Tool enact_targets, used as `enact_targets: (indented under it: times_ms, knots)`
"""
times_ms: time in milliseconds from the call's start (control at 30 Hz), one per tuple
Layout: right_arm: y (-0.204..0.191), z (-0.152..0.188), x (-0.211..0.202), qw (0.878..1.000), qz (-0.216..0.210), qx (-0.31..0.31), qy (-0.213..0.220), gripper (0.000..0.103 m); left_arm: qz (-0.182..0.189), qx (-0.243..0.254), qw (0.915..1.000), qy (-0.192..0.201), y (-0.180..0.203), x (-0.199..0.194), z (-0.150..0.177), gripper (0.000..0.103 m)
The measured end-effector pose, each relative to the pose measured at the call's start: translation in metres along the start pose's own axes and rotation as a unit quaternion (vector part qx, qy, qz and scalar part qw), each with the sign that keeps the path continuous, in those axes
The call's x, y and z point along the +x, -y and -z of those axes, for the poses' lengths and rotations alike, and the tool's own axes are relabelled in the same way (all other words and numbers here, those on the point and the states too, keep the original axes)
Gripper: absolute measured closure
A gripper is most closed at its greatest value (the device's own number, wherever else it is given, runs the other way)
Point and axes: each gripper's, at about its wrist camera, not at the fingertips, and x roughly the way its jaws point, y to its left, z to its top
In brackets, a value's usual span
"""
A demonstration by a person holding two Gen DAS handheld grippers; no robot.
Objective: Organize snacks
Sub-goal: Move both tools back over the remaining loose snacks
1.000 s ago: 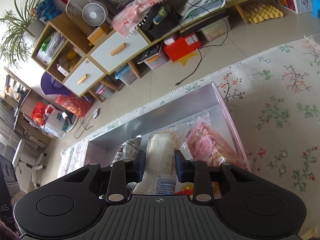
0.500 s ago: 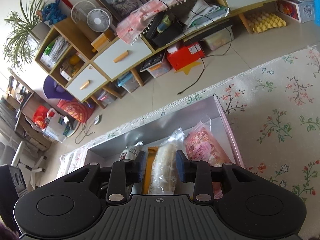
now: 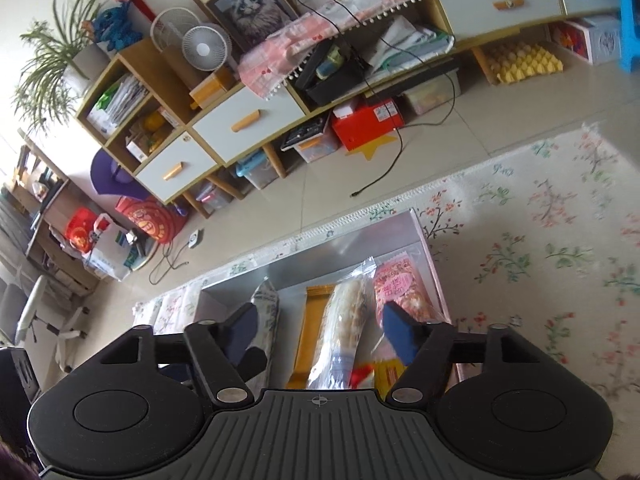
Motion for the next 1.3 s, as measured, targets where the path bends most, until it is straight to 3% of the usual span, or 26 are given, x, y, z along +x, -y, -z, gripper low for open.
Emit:
enact_targets:
  times_ms: [233, 667, 800, 900, 1033, 1300]
  knots:
    - [-0.01, 0.018, -0.042, 1.0, 0.015, -0.015, -0.006, 0.019, -0.027, -0.005, 0.9996, 0.003, 0.009, -0.037, 0.017, 0.002]
    - [-0.024, 0.061, -0.089, 0.994, 0.063, -0.085, -0.025, 0.012, -0.051, -0.021, 0.9985, -0.005, 0.012, -0.08, 0.051, 0.0]
    - [-0.022, 0.074, -0.098, 0.991, 0.072, -0.108, -0.017, 0.007, -0.058, -0.004, 0.9983, 0.003, 0.015, -0.087, 0.068, 0.0]
    - [-0.018, 0.085, -0.101, 0.989, 0.073, -0.13, -0.001, 0.005, -0.056, -0.006, 0.9984, 0.012, 0.016, -0.087, 0.079, 0.0]
    - [-0.013, 0.099, -0.103, 0.981, 0.082, -0.175, -0.019, 0.005, -0.03, 0.024, 0.9993, 0.002, 0.025, -0.086, 0.086, 0.0]
    - [0.016, 0.128, -0.102, 0.963, 0.11, -0.241, -0.04, 0.005, -0.004, 0.009, 0.9997, -0.023, 0.025, -0.068, 0.115, 0.0]
